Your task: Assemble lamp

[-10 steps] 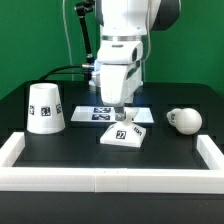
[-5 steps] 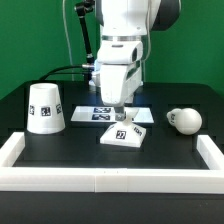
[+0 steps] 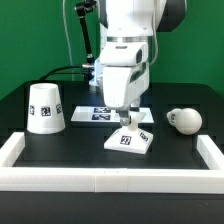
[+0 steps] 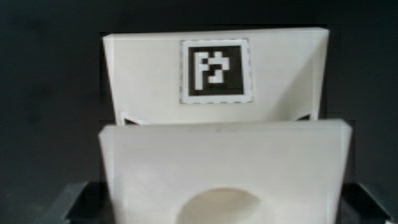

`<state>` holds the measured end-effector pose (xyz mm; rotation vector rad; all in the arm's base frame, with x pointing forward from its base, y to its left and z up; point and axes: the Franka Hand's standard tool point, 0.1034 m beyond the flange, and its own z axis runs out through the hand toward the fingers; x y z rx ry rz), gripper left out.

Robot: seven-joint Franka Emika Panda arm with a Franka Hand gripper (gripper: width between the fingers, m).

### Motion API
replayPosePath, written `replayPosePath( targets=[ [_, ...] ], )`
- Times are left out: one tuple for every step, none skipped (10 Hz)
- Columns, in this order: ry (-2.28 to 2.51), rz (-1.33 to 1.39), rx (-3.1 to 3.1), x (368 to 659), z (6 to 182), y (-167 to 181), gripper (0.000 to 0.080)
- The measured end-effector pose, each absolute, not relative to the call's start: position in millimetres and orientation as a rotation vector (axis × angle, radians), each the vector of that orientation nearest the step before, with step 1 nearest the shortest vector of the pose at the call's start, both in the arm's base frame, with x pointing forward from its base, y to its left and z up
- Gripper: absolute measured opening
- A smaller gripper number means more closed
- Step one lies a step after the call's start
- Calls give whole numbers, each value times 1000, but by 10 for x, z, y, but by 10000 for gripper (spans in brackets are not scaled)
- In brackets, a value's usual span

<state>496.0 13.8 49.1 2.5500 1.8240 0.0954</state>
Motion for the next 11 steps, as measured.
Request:
replayPosePath(
  targets=[
    [1821, 112, 2547, 5085, 493, 159, 534],
    [1820, 129, 2544, 5192, 487, 181, 534],
    [1816, 147, 2542, 5278, 483, 207, 534],
    [1806, 172, 2542, 5364, 484, 239, 534],
    [1803, 198, 2534, 5419, 482, 280, 534],
    [1824, 201, 2516, 5427, 484, 285, 534],
    [1856, 200, 2490, 5429, 485, 272, 534],
    [1845, 200, 2499, 5429, 485, 272, 534],
    [1808, 201, 2528, 5428, 484, 271, 534],
    [1797, 202, 2537, 5428, 484, 270, 534],
    [1709, 205, 2603, 5429, 485, 273, 534]
  ],
)
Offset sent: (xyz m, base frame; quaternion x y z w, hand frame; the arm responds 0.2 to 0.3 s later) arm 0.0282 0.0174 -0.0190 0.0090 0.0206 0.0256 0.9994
